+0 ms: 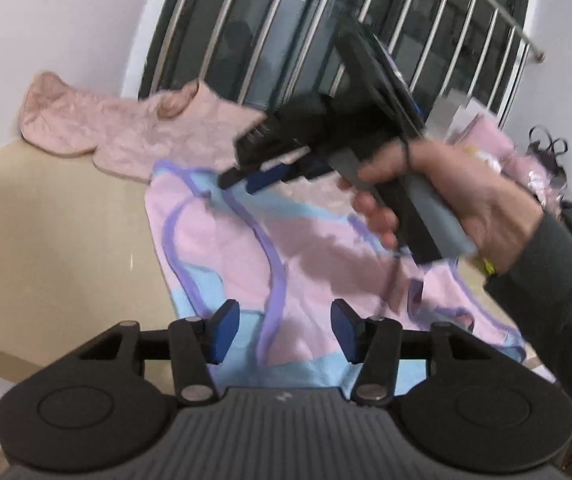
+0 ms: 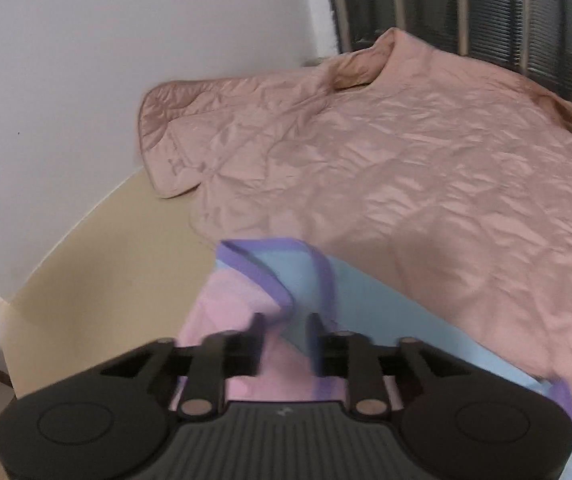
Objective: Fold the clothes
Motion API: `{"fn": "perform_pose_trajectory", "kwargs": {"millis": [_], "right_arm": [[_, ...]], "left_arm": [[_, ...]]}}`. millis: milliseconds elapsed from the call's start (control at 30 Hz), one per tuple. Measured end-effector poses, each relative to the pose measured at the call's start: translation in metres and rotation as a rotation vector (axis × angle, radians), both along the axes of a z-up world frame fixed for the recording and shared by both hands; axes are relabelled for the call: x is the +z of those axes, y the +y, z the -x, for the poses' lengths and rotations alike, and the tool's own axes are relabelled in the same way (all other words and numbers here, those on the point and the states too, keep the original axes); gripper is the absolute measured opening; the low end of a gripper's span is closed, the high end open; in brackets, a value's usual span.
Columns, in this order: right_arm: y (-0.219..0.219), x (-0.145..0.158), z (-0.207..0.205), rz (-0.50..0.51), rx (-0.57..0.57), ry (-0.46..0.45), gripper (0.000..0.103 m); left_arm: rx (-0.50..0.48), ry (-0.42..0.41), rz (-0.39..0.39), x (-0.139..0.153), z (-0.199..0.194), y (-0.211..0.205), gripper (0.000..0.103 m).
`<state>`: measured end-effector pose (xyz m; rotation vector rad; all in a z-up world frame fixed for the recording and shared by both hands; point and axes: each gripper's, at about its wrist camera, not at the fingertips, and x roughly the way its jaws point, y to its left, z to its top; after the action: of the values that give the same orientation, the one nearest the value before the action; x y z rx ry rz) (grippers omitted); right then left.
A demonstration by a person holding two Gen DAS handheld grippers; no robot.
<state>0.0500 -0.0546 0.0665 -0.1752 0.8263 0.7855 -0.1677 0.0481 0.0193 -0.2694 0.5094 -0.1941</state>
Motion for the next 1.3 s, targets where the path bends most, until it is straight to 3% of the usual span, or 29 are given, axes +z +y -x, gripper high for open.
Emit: {"fn": "perform_pose_trajectory", "kwargs": {"millis": [67, 200, 300, 400, 433, 467, 500, 667, 800, 900, 1000, 1067, 1100, 1200, 1300], "right_arm": [[-0.023, 0.004, 0.002, -0.026, -0.034, -0.009, 0.033], [0.007, 0.007, 0.009, -0.020, 0.077, 0.024, 0.042], [0.020, -0.005, -0.006, 0.017, 0.022, 0.085, 0.040], [0.019, -0.015, -0.016, 0.034, -0.054, 0.125, 0.040], [0.018, -0.018, -0.019, 0.040, -0.079, 0.139, 0.033], [0.018, -0.022, -0.023, 0.046, -0.104, 0.152, 0.009], [0.016, -0.022, -0.022, 0.026, -0.102, 0.154, 0.001], [-0.005, -0.009, -0.012, -0.115, -0.098, 0.107, 0.002], [-0.031, 0.011, -0.008, -0.272, -0.063, 0.117, 0.002], [-0.039, 0.014, -0.008, -0.334, -0.039, 0.136, 0.002], [-0.043, 0.012, -0.011, -0.377, -0.021, 0.163, 0.002], [-0.041, 0.010, -0.014, -0.383, -0.022, 0.173, 0.002], [-0.038, 0.009, -0.016, -0.399, -0.013, 0.185, 0.002], [-0.019, 0.010, -0.020, -0.441, 0.031, 0.207, 0.002], [0.016, 0.016, -0.023, -0.468, 0.107, 0.214, 0.002]], "left_arm": [[0.068, 0.001, 0.012, 0.003, 0.000, 0.015, 0.056], [0.148, 0.049, 0.006, 0.004, -0.036, 0.040, 0.053], [0.146, 0.042, -0.079, 0.005, -0.061, 0.037, 0.051], [0.131, 0.033, -0.099, 0.006, -0.067, 0.036, 0.051], [0.118, 0.031, -0.092, 0.006, -0.068, 0.035, 0.051], [0.104, 0.032, -0.094, 0.005, -0.070, 0.033, 0.051], [0.100, 0.027, -0.105, 0.005, -0.072, 0.031, 0.051], [0.106, -0.003, -0.125, 0.004, -0.082, 0.027, 0.051], [0.090, -0.016, -0.062, 0.005, -0.096, 0.033, 0.051], [0.045, -0.031, 0.043, 0.004, -0.101, 0.042, 0.048], [0.031, -0.013, 0.154, 0.000, -0.101, 0.058, 0.012], [0.037, -0.013, 0.243, -0.005, -0.097, 0.075, 0.009], [0.040, -0.022, 0.288, -0.006, -0.094, 0.084, 0.001], [0.113, -0.079, 0.367, -0.005, -0.080, 0.111, 0.000], [0.252, -0.146, 0.349, 0.004, -0.052, 0.135, 0.000]]}}
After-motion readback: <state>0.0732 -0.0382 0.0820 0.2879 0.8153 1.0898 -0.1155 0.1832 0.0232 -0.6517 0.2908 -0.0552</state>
